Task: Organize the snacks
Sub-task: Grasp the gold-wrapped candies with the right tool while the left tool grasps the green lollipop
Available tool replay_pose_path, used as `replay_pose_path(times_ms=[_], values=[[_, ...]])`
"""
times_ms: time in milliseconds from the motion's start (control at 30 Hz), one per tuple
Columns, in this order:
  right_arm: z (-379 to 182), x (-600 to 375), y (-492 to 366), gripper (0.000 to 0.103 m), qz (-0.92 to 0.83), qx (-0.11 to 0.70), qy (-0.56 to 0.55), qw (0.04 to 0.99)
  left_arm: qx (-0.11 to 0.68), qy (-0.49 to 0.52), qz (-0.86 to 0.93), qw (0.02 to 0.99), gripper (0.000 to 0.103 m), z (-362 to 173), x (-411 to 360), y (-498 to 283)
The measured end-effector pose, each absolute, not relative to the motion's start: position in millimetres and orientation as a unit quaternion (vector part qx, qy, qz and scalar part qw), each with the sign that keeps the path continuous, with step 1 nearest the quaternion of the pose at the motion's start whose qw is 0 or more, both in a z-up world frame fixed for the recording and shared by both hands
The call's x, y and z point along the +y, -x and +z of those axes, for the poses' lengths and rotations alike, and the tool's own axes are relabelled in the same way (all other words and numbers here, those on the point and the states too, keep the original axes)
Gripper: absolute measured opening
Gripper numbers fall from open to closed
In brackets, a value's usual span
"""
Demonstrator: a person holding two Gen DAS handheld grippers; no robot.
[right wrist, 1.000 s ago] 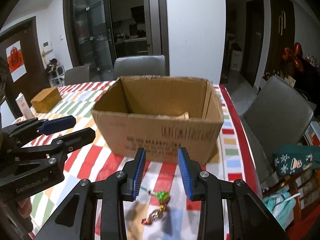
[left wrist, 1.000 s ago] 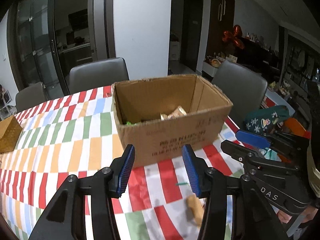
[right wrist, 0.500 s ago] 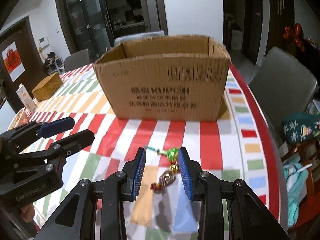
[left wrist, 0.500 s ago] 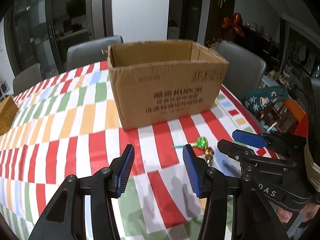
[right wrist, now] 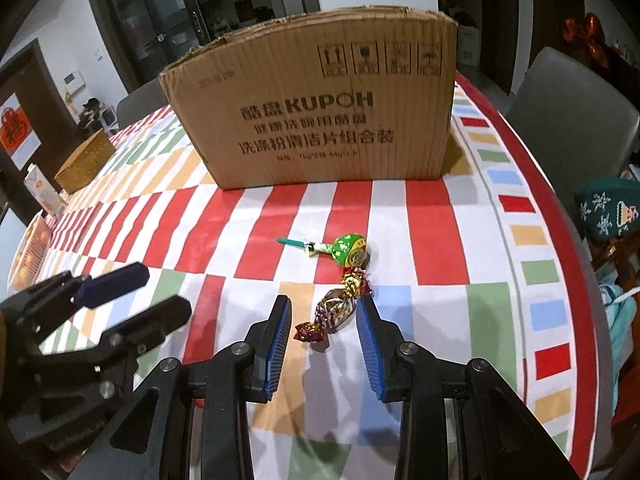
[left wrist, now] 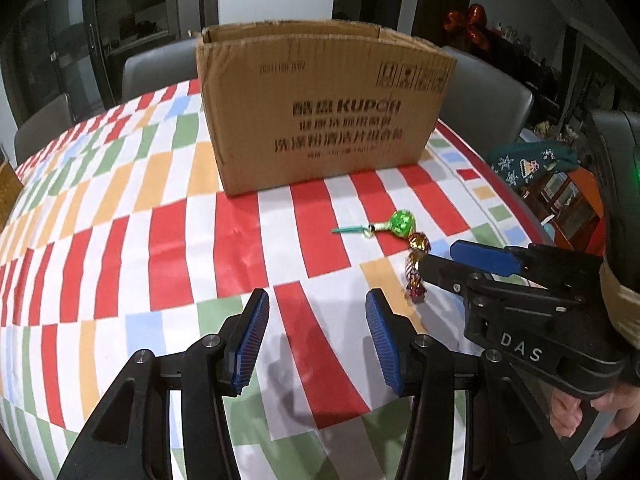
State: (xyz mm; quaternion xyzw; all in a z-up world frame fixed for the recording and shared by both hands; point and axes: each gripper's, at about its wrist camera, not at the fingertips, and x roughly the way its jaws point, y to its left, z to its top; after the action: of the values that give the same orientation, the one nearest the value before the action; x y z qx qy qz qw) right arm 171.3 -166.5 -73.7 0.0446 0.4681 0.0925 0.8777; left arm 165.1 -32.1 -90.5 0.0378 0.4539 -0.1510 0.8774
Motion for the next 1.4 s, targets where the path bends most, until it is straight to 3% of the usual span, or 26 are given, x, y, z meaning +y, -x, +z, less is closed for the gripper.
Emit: replay_pose_path(times_ms=[467,800,1400], values=[[-100.5,-163.0,-187.5,0.034,0.091,0.493,-0.059,0.863,0.462,-0.044,-0.148,0.873,0.05,-97.0,-36.2,-173.8],[-105.4,-168.1,-190.4,0.018,0.092,0.489,-0.07,0.864,0.462,-0.049,-0.164,0.87,0.05,-97.3,-50.1,-185.8],[-94.6,-224.0,-178.3,0.018,0.04,0.453,-0.148,0.878,0.445,-0.135,-0.241,0.852,0.05,-102.5,-115.0,-216.0]])
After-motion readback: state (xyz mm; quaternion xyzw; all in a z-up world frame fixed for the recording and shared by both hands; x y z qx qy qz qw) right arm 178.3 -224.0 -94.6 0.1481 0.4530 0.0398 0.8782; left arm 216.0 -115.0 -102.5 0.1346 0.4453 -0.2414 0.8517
